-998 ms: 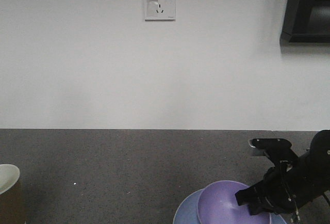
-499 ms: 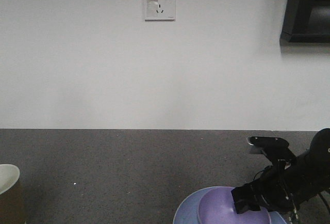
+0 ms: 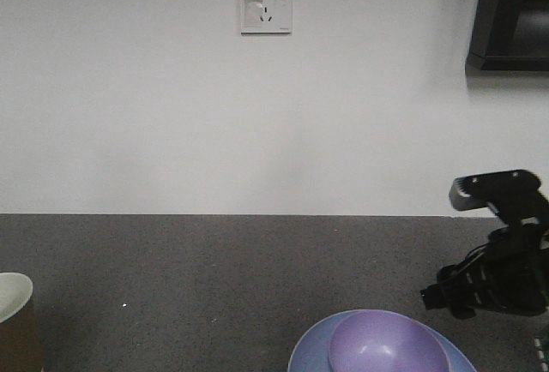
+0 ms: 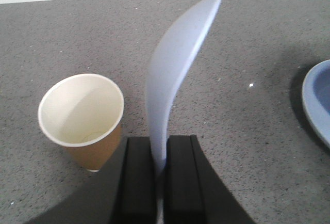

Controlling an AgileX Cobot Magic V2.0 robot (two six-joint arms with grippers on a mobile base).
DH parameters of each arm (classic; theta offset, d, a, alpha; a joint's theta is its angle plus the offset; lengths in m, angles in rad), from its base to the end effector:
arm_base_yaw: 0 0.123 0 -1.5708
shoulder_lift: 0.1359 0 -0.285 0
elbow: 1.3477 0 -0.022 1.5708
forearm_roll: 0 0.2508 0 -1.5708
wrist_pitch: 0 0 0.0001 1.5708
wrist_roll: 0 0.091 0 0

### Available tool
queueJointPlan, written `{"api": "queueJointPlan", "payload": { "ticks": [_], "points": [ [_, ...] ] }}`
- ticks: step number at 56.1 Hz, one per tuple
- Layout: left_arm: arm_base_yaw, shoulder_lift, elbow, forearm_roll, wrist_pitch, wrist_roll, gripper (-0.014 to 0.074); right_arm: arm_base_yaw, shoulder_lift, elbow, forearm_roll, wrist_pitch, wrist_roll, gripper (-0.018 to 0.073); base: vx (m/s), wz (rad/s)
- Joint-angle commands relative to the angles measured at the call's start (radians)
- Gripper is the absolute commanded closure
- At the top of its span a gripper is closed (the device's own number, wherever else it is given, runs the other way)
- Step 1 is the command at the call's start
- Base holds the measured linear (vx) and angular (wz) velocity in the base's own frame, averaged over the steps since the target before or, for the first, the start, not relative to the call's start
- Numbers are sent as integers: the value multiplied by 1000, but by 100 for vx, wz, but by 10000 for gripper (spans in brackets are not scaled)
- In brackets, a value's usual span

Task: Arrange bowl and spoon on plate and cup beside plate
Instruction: 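Lower the bowl onto the blue plate and open the right gripper, then move the left gripper over the bowl and drop the spoon inside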

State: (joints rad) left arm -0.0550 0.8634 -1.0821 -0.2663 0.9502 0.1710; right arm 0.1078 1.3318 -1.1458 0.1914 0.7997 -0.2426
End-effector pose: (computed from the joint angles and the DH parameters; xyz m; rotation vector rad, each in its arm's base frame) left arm 0.1490 -0.0277 0.4070 0.1961 2.1844 -0.2602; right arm 0.2762 0.0424 0.3336 -0.3242 2.4345 0.1680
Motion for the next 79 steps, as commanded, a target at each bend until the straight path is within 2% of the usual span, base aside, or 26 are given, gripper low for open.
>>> {"api": "queueJointPlan", "payload": {
  "ticks": [1, 15, 22, 32, 41, 50, 63, 79],
  "points": [
    [-1, -1, -42, -95, -64, 57, 596, -1, -139, -34, -11, 8, 17, -31, 0, 0],
    [-3, 148, -197, -362, -4, 252, 596, -1, -365, -34, -40, 38, 41, -22, 0, 0],
    [-54, 291, -318, -449, 51, 296, 596, -1, -435, -34, -86, 40, 76, -22, 0, 0],
    [-220, 483, -468, -451, 81, 287, 596, -1, -469, -34, -141, 62, 101, -22, 0, 0],
    [-383, 636, -540, -448, 47, 254, 596, -1, -471, -34, -168, 79, 103, -22, 0, 0],
    [-508, 785, -628, -450, 36, 229, 596, -1, -471, -34, -191, 79, 115, -22, 0, 0],
    [-599, 979, -754, -449, 53, 160, 596, -1, -471, -34, -230, 81, 125, -22, 0, 0],
    [-636, 1096, -781, -448, 27, 162, 584, -1, -471, -34, -239, 83, 128, -22, 0, 0]
  ]
}}
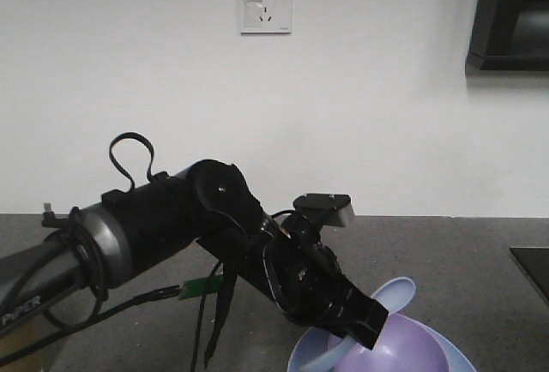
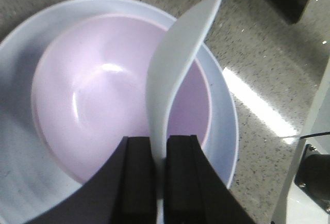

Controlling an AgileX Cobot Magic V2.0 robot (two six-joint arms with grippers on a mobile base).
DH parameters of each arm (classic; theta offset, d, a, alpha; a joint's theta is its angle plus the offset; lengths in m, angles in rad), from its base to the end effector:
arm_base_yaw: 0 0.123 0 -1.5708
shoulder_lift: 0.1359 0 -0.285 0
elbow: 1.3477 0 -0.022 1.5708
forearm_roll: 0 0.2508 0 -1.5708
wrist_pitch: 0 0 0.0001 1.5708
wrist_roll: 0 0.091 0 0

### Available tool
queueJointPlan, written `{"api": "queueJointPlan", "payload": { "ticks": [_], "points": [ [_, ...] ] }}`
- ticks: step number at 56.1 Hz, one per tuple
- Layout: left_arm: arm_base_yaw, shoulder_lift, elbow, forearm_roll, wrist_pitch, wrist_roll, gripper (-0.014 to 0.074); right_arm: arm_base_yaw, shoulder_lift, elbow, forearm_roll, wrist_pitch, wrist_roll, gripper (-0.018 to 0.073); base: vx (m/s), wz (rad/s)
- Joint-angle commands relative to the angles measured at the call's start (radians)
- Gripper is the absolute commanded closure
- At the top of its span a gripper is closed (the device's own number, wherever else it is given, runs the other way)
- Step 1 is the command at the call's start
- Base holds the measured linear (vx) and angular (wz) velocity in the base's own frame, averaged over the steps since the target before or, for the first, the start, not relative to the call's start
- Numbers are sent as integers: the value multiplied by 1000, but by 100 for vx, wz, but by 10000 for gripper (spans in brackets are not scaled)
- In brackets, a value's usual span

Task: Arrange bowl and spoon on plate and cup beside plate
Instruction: 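Move the left gripper over the bowl and drop the spoon inside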

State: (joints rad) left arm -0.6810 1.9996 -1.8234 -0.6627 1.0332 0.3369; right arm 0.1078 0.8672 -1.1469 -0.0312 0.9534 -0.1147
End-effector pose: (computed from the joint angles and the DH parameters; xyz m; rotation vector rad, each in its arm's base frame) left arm 0.3155 -0.3176 0.2978 1.0366 2.4475 -0.9772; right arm 0.1481 0.0137 0.4234 -0.2442 2.1433 -0.0419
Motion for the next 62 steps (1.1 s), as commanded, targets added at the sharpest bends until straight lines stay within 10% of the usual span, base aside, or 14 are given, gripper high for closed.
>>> {"api": "queueJointPlan", "payload": {
  "ticks": [1, 30, 43, 52, 62],
  "points": [
    [-11, -36, -40, -51, -59, -4, 580, -1, -7, -33, -16, -71, 3, -22, 0, 0],
    [-13, -31, -40, -54, -105, 21, 115, -1, -7, -33, -16, -70, 19, -22, 0, 0],
    [-12, -73, -40, -22, -93, 26, 45, -1, -7, -33, -16, -70, 19, -22, 0, 0],
    [-12, -188, -40, 175, -82, 12, 45, -1, -7, -33, -16, -70, 19, -22, 0, 0],
    [-12, -350, -40, 618, 33, -174, 45, -1, -7, -33, -15, -69, 19, -22, 0, 0]
  ]
}}
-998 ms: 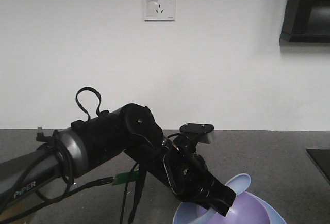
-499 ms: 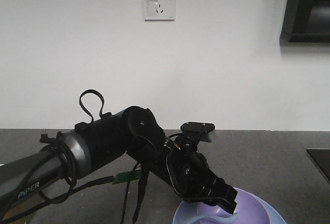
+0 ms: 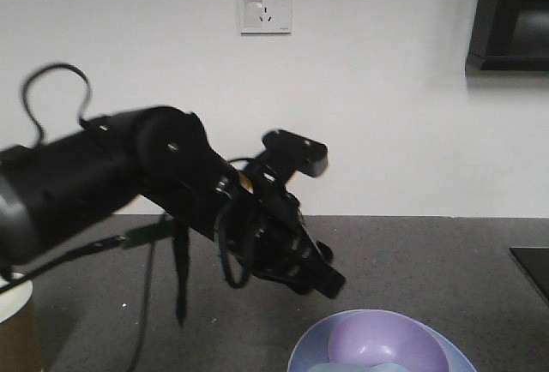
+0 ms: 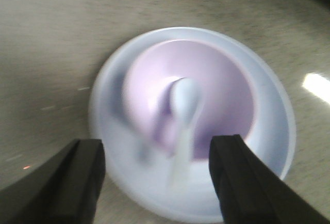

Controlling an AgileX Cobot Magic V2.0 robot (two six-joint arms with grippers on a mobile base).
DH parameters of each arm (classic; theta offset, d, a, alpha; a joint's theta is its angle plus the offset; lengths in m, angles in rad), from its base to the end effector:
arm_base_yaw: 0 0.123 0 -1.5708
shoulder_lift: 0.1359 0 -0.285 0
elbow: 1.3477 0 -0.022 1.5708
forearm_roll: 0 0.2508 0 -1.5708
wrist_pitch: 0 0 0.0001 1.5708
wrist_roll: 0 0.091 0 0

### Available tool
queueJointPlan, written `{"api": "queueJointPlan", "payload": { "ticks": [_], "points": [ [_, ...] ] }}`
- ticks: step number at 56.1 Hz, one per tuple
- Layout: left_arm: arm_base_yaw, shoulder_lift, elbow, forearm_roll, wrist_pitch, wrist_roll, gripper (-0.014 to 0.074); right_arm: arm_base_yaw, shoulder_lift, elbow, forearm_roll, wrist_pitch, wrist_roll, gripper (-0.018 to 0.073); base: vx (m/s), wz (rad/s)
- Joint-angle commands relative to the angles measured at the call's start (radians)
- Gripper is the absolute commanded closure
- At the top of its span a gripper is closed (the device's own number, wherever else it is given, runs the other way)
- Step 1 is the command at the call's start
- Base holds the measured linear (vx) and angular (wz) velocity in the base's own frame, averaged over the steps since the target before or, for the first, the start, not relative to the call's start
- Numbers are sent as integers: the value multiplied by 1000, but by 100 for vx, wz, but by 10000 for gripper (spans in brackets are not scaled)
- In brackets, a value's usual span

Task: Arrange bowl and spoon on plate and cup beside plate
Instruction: 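Move the left gripper over the bowl and drop the spoon inside, then grasp the brown paper cup with the left gripper and lift it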

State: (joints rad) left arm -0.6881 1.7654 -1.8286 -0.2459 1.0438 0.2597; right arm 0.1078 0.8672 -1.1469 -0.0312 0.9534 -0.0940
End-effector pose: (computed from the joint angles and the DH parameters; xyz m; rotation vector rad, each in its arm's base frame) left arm 0.2920 -0.2649 0.3833 1.0816 2.2425 -0.4994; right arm 0.1481 0.0137 0.4234 -0.2220 2.1455 -0.0299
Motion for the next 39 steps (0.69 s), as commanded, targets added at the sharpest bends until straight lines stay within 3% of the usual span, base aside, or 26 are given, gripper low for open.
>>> {"api": "queueJointPlan", "payload": {
  "ticks": [1, 6, 8, 11, 28, 39],
  "points": [
    [-5, -126, -34, 246, 38, -122, 45, -1, -7, -33, -15, -69, -1, -22, 0, 0],
    [2, -180, -34, 495, 158, -208, 45, -1, -7, -33, -15, -69, -1, -22, 0, 0],
    [16, -195, -34, 566, 209, -227, 45, -1, -7, -33, -14, -69, -1, -22, 0, 0],
    [48, -223, -20, 610, 210, -250, 45, -1, -7, -32, -14, -69, -1, -22, 0, 0],
    [307, -344, 172, 611, 208, -235, 70, -1, -7, -31, -13, -70, 1, -22, 0, 0],
    [386, -348, 347, 532, 156, -220, 74, -1, -7, -31, -13, -69, 1, -22, 0, 0]
  ]
}}
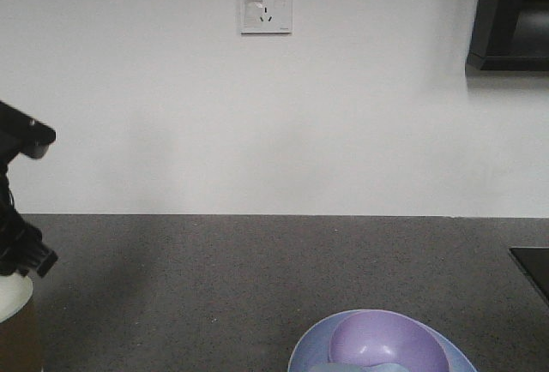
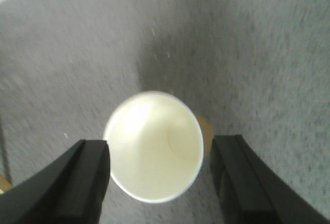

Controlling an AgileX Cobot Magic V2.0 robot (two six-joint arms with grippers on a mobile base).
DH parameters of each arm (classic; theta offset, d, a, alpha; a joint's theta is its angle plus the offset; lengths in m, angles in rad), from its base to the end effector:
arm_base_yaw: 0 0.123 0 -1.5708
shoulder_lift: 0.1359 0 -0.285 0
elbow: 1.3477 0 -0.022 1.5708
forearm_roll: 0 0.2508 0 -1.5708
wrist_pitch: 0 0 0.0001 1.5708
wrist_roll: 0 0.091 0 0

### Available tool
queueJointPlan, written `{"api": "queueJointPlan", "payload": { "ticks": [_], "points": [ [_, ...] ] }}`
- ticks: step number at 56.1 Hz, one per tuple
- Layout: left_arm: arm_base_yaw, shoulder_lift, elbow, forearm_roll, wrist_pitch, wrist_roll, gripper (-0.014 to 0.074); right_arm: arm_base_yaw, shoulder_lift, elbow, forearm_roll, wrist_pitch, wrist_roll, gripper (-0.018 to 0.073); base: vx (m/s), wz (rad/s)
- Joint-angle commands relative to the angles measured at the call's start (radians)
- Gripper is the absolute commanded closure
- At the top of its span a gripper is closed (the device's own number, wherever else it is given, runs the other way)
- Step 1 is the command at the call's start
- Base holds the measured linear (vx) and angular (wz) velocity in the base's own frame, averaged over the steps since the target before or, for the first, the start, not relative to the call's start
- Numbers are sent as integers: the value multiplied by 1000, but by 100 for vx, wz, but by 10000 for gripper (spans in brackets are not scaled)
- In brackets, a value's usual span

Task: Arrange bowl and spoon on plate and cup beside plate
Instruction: 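Grasp the brown paper cup with the left gripper and lift it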

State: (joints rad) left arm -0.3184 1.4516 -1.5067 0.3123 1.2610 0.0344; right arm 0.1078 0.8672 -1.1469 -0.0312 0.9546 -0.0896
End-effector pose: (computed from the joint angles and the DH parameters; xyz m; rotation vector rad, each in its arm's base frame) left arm 0.2828 -0.0652 0.3876 0.4971 2.5862 0.3339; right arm 0.1480 0.0137 0.4233 -0.2174 2.1472 -0.0274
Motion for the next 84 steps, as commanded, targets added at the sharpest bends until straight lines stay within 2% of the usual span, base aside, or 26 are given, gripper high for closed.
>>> {"api": "queueJointPlan", "payload": {
  "ticks": [1, 6, 13, 26, 31, 38, 45, 54, 61, 69, 74, 84],
  "points": [
    [18, -34, 40, -35, -68, 9, 74, -1, -7, -31, -12, -71, -2, -22, 0, 0],
    [24, -34, 104, -72, -127, 11, 74, -1, -7, -31, -12, -71, -2, -22, 0, 0],
    [24, -31, 170, -74, -189, 9, 74, -1, -7, -31, -12, -71, -2, -22, 0, 0],
    [24, 31, 194, -70, -203, 9, 78, -1, -7, -31, -12, -69, -2, -22, 0, 0],
    [24, 47, 194, -70, -204, 8, 116, -1, -7, -31, -13, -68, -2, -22, 0, 0],
    [24, 55, 194, -69, -204, 8, 295, -1, -7, -31, -13, -66, -2, -22, 0, 0],
    [24, 55, 194, -69, -216, 9, 607, -1, -7, -31, -12, -67, -2, -22, 0, 0],
    [23, 50, 193, -69, -215, 10, 605, -1, -7, -31, -12, -67, -2, -22, 0, 0],
    [-9, 12, 186, -73, -230, 33, 603, -1, -7, -31, -13, -67, -2, -22, 0, 0],
    [-81, -31, 100, -178, -244, 154, 601, -1, -7, -31, -12, -67, -2, -22, 0, 0],
    [-134, -33, 24, -259, -253, 194, 601, -1, -7, -31, -12, -64, -2, -22, 0, 0],
    [-241, 26, -101, -312, -249, 200, 600, -1, -7, -31, -5, -63, -2, -22, 0, 0]
  ]
}}
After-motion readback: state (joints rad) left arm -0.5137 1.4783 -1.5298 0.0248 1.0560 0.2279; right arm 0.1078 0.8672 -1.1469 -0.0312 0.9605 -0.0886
